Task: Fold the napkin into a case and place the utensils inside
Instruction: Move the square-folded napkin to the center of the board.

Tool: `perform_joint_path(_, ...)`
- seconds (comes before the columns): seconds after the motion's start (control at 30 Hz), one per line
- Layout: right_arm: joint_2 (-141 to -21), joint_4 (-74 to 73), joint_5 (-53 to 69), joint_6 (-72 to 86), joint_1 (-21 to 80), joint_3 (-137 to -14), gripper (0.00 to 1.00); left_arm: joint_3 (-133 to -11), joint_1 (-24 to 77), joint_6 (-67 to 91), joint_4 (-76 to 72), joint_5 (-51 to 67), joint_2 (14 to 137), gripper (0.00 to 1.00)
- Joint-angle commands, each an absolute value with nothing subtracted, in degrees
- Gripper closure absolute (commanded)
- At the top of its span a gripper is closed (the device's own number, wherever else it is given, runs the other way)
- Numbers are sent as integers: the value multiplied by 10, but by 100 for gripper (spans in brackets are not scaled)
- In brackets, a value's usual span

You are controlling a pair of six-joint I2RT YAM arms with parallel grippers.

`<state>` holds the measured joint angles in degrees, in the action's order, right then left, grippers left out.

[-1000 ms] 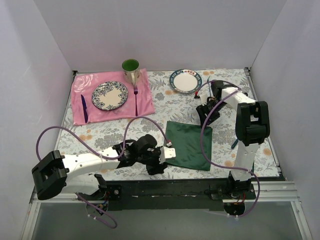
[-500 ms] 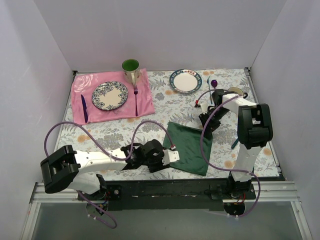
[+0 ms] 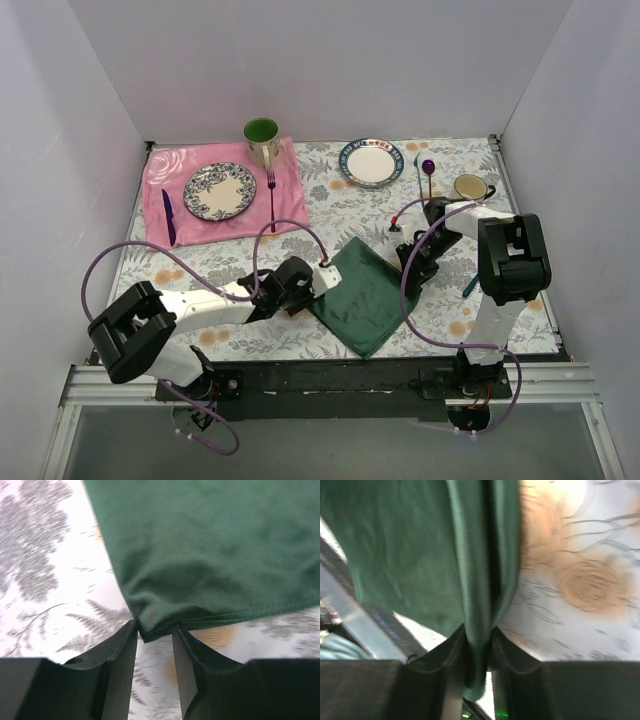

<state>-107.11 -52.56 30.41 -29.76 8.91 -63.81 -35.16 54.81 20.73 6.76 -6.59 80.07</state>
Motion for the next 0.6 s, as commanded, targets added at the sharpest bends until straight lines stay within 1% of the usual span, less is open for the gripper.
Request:
perform_joint_path(0.0, -1074, -491, 368, -263, 109, -620, 58, -345, 490, 178, 37, -75, 799, 67)
perform_joint_path(0.07, -1080, -469, 394, -232, 126, -625, 50, -345, 453, 164, 12, -68, 809, 67)
perform_joint_path(0.1, -1084, -460, 416, -220, 131, -628, 44, -347, 442, 150, 6, -66, 826, 67)
perform_joint_path(0.2, -1098, -443, 460, -194, 149, -642, 38, -366, 403, 136, -17, -62, 862, 67)
perform_joint_path(0.3, -1096, -462, 468, -199, 154, -650, 38, -383, 356, 147, 14, -32, 864, 66)
perform_joint_path(0.37, -1079, -489, 461, -211, 153, -648, 38, -378, 345, 147, 25, -12, 848, 64)
perform_joint_path(0.4, -1071, -498, 453, -215, 151, -645, 38, -374, 336, 147, 32, -1, 839, 61)
perform_joint_path(0.43, -1054, -505, 447, -224, 149, -643, 38, -370, 331, 147, 52, 42, 814, 58)
perform_joint_path(0.47, -1046, -510, 438, -226, 145, -639, 37, -367, 328, 148, 62, 58, 800, 56)
perform_joint_path(0.5, -1039, -518, 411, -227, 143, -639, 37, -363, 324, 149, 74, 73, 788, 52)
perform_joint_path(0.57, -1029, -523, 377, -230, 136, -639, 37, -363, 324, 163, 109, 93, 752, 49)
